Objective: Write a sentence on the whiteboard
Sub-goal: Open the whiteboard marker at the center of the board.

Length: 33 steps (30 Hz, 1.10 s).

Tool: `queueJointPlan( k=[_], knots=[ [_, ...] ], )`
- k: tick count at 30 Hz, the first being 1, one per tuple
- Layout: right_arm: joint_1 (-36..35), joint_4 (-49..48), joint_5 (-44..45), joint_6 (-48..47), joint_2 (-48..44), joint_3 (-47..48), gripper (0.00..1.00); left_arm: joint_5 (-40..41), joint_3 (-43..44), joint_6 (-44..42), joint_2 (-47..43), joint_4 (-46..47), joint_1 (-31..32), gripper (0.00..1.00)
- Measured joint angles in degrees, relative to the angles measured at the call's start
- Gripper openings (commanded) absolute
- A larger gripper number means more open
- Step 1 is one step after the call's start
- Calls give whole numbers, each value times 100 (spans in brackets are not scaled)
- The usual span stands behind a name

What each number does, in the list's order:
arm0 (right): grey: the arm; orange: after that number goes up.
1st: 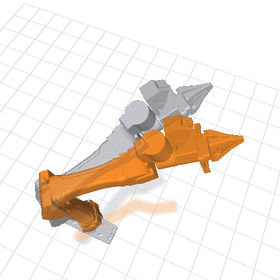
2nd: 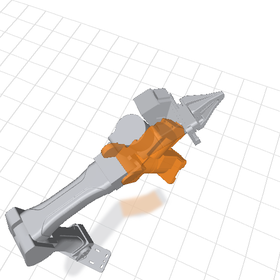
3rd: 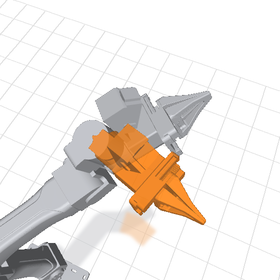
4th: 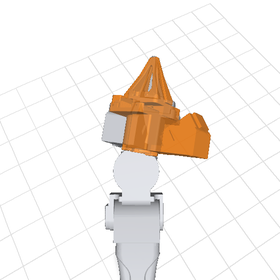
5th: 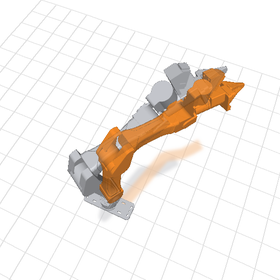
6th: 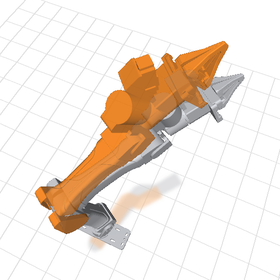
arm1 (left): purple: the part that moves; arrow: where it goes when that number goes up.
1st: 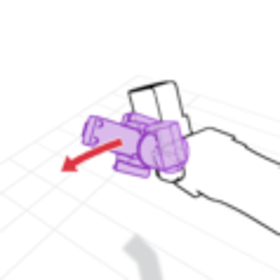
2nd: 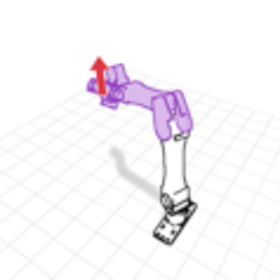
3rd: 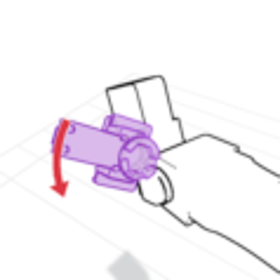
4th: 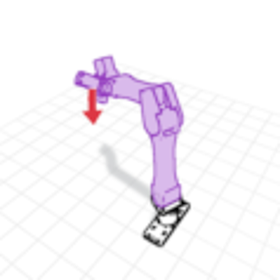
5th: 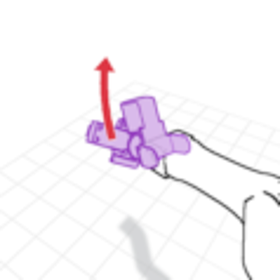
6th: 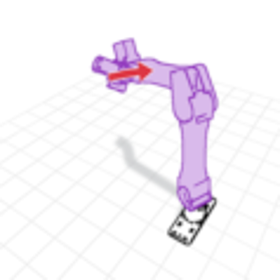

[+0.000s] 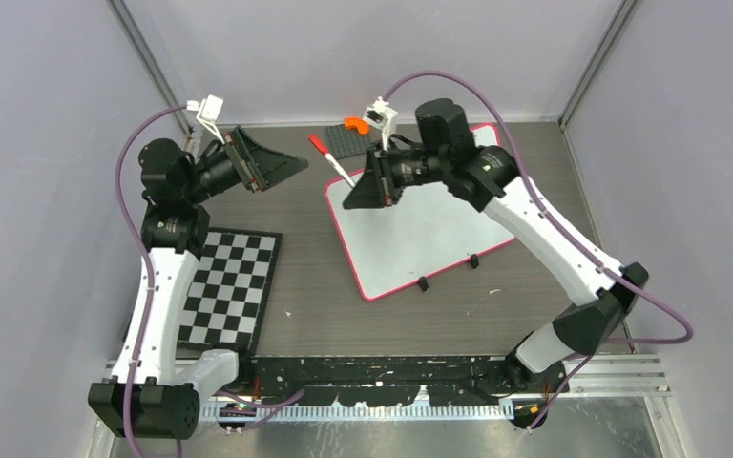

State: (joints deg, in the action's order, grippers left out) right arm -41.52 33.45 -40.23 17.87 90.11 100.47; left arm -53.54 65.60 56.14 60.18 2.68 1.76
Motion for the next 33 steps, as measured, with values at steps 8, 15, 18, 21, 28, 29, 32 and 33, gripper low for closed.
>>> queueJointPlan(
  k=[8,15,18,21,28,29,32,33],
  knots=[
    [400,1130,-872,-1147,-1364,-1106,0,-1580,669,-2138,525,-1436,157,77],
    [623,1596,-1886,-1373,-1961,-2435,0,-1556,1386,-4607,957,-3759,1320,79],
    [649,1731,-2188,-1453,-1963,-2726,0,-1292,1609,-5501,970,-4415,2232,74],
    [649,1808,-2437,-1478,-1967,-2894,0,-1204,1672,-6107,988,-4822,2656,69],
    [678,1847,-2863,-1451,-2011,-3042,0,-970,1700,-6981,1185,-5287,3185,45],
    [678,1845,-2900,-1449,-2011,-3047,0,-951,1711,-7038,1211,-5316,3252,41],
    [678,1845,-3014,-1425,-2011,-3064,0,-946,1759,-7141,1266,-5335,3355,35],
    [678,1845,-3047,-1421,-2011,-3069,0,-944,1773,-7154,1272,-5333,3364,34]
  ],
)
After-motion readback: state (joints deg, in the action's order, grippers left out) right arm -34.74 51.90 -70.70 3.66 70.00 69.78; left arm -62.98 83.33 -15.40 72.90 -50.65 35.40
